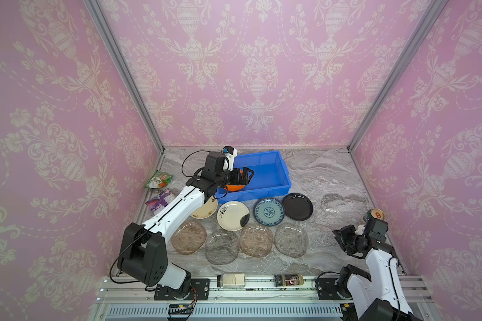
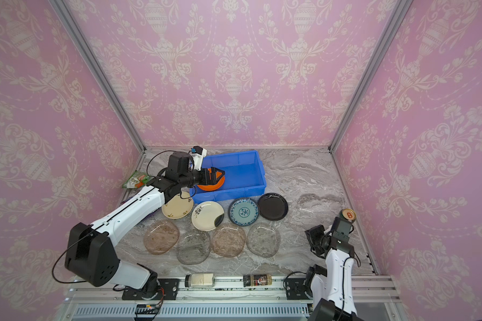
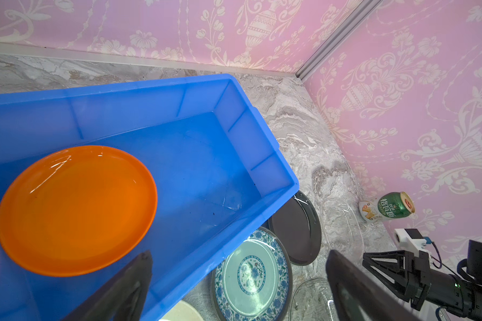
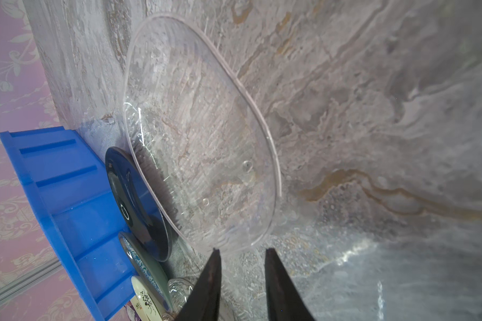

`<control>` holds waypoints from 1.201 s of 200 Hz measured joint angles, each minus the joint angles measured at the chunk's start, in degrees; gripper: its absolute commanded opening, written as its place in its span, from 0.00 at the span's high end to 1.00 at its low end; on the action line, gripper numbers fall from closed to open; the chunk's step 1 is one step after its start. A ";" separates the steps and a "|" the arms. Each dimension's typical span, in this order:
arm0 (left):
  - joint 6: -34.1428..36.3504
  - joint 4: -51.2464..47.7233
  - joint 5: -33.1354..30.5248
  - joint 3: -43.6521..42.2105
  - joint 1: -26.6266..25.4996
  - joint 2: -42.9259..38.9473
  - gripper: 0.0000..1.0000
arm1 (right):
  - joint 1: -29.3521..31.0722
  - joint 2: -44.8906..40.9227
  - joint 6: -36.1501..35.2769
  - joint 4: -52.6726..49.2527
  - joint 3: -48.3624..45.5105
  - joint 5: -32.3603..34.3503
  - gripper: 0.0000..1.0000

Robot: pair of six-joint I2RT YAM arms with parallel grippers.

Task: Place the plates into the plastic bin on the countertop
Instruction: 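Grip a clear glass plate rim with right gripper while left reaches over bin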

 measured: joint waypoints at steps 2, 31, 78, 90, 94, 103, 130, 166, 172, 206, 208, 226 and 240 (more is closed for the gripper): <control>-0.02 0.04 0.07 0.00 0.00 0.07 0.01 | -0.02 0.09 0.00 0.04 0.00 -0.04 0.70; -0.02 0.57 0.42 0.00 0.00 0.76 0.01 | -0.13 0.52 -0.22 0.22 0.00 -0.13 0.70; -0.02 1.38 0.63 -0.02 0.15 0.81 0.01 | -0.37 4.04 -0.15 3.52 -0.85 -0.42 0.70; -0.02 1.68 0.63 0.00 0.22 0.81 0.01 | -0.39 5.16 -0.09 4.70 -1.60 -0.42 0.71; -0.02 1.70 0.63 -0.02 0.26 0.81 0.01 | -0.39 5.53 0.02 5.18 -1.88 -0.39 0.71; -0.04 1.86 0.66 -0.02 0.42 0.81 0.01 | -0.39 6.27 0.11 6.12 -2.45 -0.37 0.72; -0.22 2.36 0.68 -0.02 0.57 0.94 0.01 | -0.39 7.93 0.76 9.75 -3.08 -0.39 0.75; -0.44 2.62 0.83 -0.02 0.81 1.46 0.01 | -0.39 9.33 2.64 13.92 -3.78 -0.20 0.79; -0.46 2.64 0.83 -0.02 0.83 1.53 0.01 | -0.39 9.49 2.91 14.43 -3.89 -0.20 0.80; -0.74 3.02 1.03 -0.02 0.83 1.97 0.01 | -0.39 10.78 3.30 16.55 -4.09 0.33 0.88; -0.79 3.04 1.03 -0.02 0.83 2.05 0.01 | -0.39 10.88 3.21 16.74 -4.13 0.22 0.89; -0.90 3.34 1.07 -0.02 0.83 2.75 0.01 | -0.39 11.34 3.69 17.90 -4.42 0.48 0.96; -0.94 3.45 1.07 -0.02 0.83 3.30 0.01 | -0.44 11.34 3.91 18.53 -4.59 0.50 1.00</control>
